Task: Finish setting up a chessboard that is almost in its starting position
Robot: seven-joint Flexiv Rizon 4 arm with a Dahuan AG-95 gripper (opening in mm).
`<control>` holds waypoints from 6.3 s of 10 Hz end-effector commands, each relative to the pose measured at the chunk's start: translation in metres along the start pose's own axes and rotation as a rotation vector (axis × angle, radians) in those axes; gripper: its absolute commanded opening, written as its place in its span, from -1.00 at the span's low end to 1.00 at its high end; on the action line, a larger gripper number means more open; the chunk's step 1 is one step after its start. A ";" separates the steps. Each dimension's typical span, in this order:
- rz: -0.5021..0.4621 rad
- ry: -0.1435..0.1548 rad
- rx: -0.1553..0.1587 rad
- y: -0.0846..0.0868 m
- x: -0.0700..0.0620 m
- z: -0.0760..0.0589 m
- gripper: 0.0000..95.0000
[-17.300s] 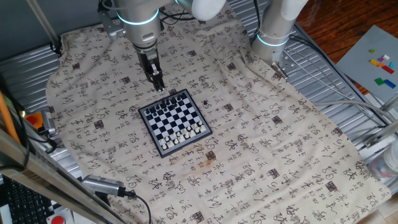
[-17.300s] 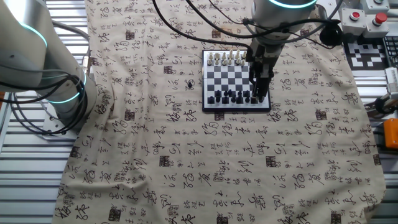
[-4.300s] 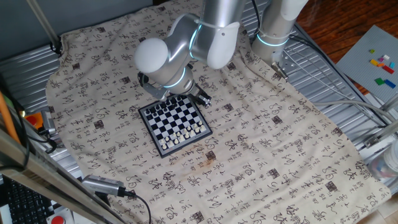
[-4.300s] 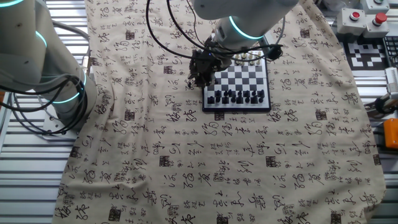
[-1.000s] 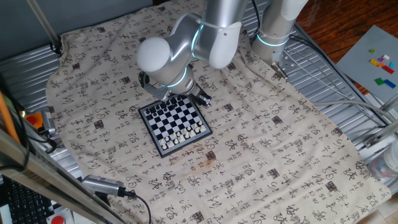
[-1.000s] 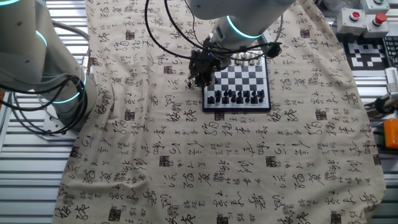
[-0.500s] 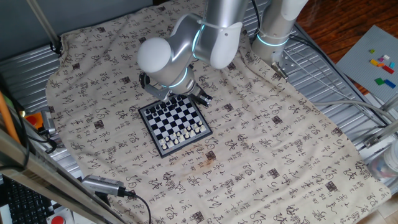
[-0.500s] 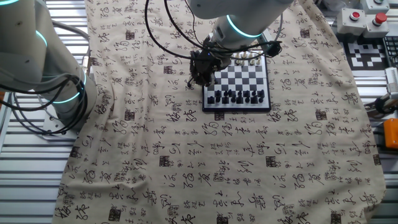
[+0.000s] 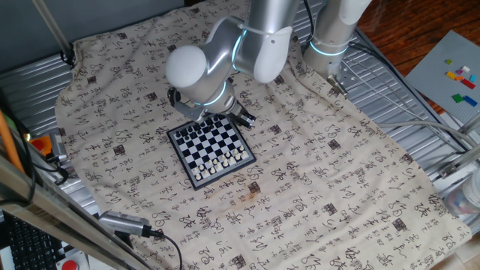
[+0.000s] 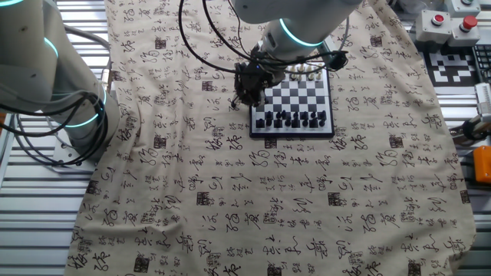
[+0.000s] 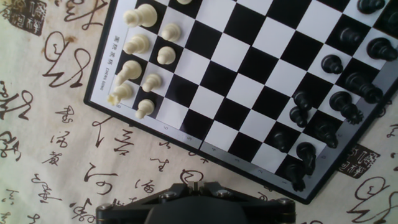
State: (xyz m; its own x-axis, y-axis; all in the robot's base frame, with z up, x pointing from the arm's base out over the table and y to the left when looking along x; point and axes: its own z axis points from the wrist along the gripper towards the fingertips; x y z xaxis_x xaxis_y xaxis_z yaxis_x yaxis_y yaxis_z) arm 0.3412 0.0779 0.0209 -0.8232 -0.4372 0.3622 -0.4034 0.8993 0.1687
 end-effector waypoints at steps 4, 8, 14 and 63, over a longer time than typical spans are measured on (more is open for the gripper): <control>-0.001 0.003 -0.005 -0.001 0.001 -0.003 -1.00; -0.013 0.015 -0.008 -0.004 0.004 -0.007 -1.00; -0.034 0.066 -0.028 -0.005 0.005 -0.008 -1.00; 0.032 0.032 -0.086 -0.008 0.007 -0.012 -0.60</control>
State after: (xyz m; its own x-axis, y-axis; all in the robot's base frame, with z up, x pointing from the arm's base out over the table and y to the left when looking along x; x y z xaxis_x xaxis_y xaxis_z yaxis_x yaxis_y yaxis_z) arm 0.3446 0.0697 0.0295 -0.8210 -0.4090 0.3982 -0.3383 0.9105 0.2378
